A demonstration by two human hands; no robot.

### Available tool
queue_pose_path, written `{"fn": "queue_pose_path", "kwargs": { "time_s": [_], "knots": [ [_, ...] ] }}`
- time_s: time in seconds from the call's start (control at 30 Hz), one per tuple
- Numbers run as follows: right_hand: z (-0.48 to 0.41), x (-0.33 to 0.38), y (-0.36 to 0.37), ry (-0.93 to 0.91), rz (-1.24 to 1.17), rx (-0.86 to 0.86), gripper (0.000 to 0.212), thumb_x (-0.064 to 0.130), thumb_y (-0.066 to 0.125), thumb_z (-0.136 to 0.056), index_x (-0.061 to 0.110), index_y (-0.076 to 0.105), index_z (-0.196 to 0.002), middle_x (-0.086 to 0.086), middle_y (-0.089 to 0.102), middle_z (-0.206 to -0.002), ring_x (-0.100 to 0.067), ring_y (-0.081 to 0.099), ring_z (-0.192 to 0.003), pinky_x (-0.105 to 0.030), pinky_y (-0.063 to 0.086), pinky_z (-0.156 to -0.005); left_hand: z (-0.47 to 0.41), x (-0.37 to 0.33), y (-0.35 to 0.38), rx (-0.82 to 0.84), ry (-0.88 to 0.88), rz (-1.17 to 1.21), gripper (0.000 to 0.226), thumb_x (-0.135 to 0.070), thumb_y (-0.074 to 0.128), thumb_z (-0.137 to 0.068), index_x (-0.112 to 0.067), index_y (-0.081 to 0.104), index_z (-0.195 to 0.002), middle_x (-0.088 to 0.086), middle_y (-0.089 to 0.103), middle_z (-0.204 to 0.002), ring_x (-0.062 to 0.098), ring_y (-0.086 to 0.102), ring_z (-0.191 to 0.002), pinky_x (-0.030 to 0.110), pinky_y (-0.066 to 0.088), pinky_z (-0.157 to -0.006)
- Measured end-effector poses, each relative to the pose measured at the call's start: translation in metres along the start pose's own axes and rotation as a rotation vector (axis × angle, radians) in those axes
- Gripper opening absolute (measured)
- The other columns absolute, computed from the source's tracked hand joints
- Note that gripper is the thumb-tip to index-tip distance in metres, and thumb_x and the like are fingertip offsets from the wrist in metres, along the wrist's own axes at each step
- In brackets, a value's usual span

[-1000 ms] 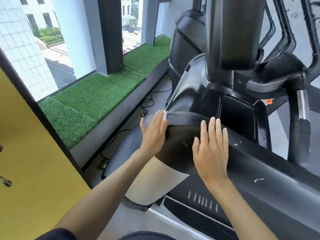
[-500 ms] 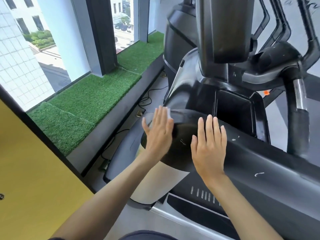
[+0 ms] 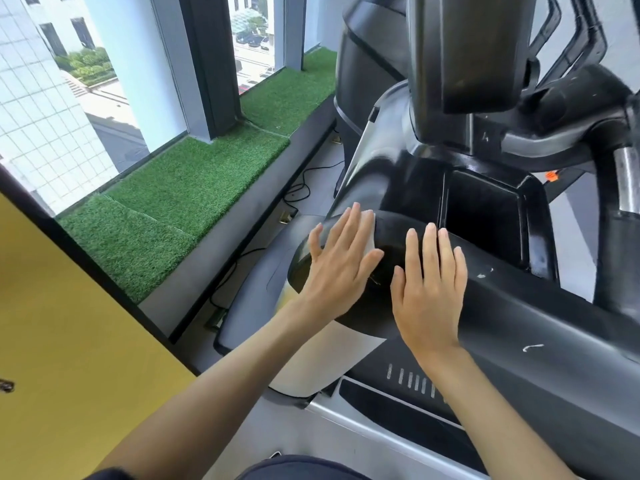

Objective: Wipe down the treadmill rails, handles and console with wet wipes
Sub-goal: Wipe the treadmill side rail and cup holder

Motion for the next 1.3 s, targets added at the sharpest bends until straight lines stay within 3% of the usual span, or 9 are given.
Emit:
{"fn": "queue_pose_path", "kwargs": {
  "time_s": [0.2, 0.43, 0.6, 0.8, 0.97, 1.03, 1.17, 1.23, 1.3],
  "knots": [
    [-0.001, 0.001, 0.000, -0.001, 0.040, -0.042, 0.044, 0.019, 0.037, -0.100, 0.001, 0.044, -0.140, -0.025, 0.043, -0.143, -0.038, 0.040, -0.134, -0.049, 0.031, -0.109, -0.011, 0.045, 0.002, -0.010, -0.367, 0.167, 0.052, -0.038, 0.013, -0.100, -0.015, 0.038, -0.140, 0.001, 0.039, -0.148, 0.006, 0.021, -0.140, 0.041, -0.004, -0.112],
    [-0.001, 0.000, -0.003, 0.016, -0.014, -0.012, 0.043, 0.020, 0.032, -0.103, 0.001, 0.045, -0.139, -0.023, 0.044, -0.143, -0.036, 0.040, -0.135, -0.048, 0.029, -0.111, -0.013, -0.016, 0.003, -0.012, 0.145, -0.067, 0.072, -0.054, -0.004, -0.096, -0.016, 0.027, -0.149, 0.004, 0.019, -0.158, 0.012, 0.008, -0.147, 0.043, -0.010, -0.114],
    [-0.002, 0.002, -0.004, 0.050, -0.016, -0.005, 0.044, 0.016, 0.036, -0.100, 0.001, 0.044, -0.140, -0.022, 0.043, -0.144, -0.035, 0.038, -0.136, -0.048, 0.028, -0.112, -0.012, 0.026, 0.004, -0.024, -0.239, 0.062, 0.069, -0.048, -0.006, -0.091, -0.021, 0.023, -0.148, -0.003, 0.020, -0.157, 0.007, 0.009, -0.146, 0.045, -0.013, -0.112],
    [-0.003, -0.001, -0.010, 0.025, -0.059, 0.057, 0.046, 0.017, 0.032, -0.100, -0.002, 0.039, -0.141, -0.024, 0.041, -0.145, -0.035, 0.036, -0.137, -0.048, 0.029, -0.113, -0.011, -0.018, 0.004, -0.007, 0.132, -0.088, 0.074, -0.052, -0.010, -0.095, -0.017, 0.024, -0.151, -0.001, 0.018, -0.159, 0.007, 0.008, -0.146, 0.039, -0.015, -0.113],
    [-0.007, -0.013, -0.027, -0.058, -0.145, 0.099, 0.049, 0.017, 0.028, -0.098, -0.004, 0.032, -0.142, -0.024, 0.045, -0.141, -0.035, 0.042, -0.133, -0.046, 0.035, -0.111, -0.024, 0.022, 0.003, -0.018, -0.192, 0.023, 0.067, -0.048, 0.002, -0.094, -0.020, 0.032, -0.146, -0.004, 0.028, -0.155, 0.004, 0.013, -0.145, 0.044, -0.012, -0.112],
    [-0.001, -0.020, -0.033, -0.032, -0.136, 0.104, 0.048, 0.018, 0.027, -0.099, -0.004, 0.033, -0.141, -0.025, 0.045, -0.141, -0.036, 0.042, -0.134, -0.046, 0.033, -0.112, -0.024, -0.002, 0.002, -0.010, -0.152, -0.030, 0.069, -0.049, -0.001, -0.094, -0.018, 0.030, -0.147, -0.002, 0.025, -0.156, 0.007, 0.011, -0.146, 0.045, -0.012, -0.113],
    [0.017, -0.036, -0.041, -0.032, -0.059, 0.143, 0.049, 0.019, 0.026, -0.099, -0.004, 0.031, -0.142, -0.027, 0.037, -0.146, -0.038, 0.032, -0.139, -0.048, 0.026, -0.115, -0.012, -0.050, 0.007, 0.002, 0.187, -0.215, 0.074, -0.052, -0.007, -0.097, -0.015, 0.028, -0.150, 0.002, 0.023, -0.157, 0.012, 0.013, -0.146, 0.037, -0.018, -0.112],
    [0.025, -0.049, -0.047, -0.045, -0.035, 0.153, 0.049, 0.019, 0.026, -0.100, -0.005, 0.032, -0.142, -0.027, 0.036, -0.146, -0.038, 0.031, -0.139, -0.048, 0.025, -0.115, -0.014, -0.042, 0.006, -0.047, 0.157, -0.239, 0.071, -0.050, -0.006, -0.098, -0.016, 0.032, -0.149, 0.000, 0.027, -0.156, 0.010, 0.017, -0.145, 0.036, -0.020, -0.111],
    [0.030, -0.068, -0.053, -0.001, -0.026, 0.155, 0.050, 0.018, 0.026, -0.100, -0.007, 0.035, -0.141, -0.027, 0.038, -0.145, -0.037, 0.033, -0.138, -0.047, 0.023, -0.115, -0.018, -0.019, 0.005, -0.079, -0.060, -0.166, 0.074, -0.049, -0.007, -0.091, -0.021, 0.030, -0.149, -0.006, 0.026, -0.156, 0.004, 0.013, -0.145, 0.038, -0.020, -0.110]
  ]
}}
Point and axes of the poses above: each hand's wrist, its own z-axis away from the middle knuckle, its own y-axis out of the palm, x = y × z, the point moved 5 cm from there along -z, towards the middle knuckle
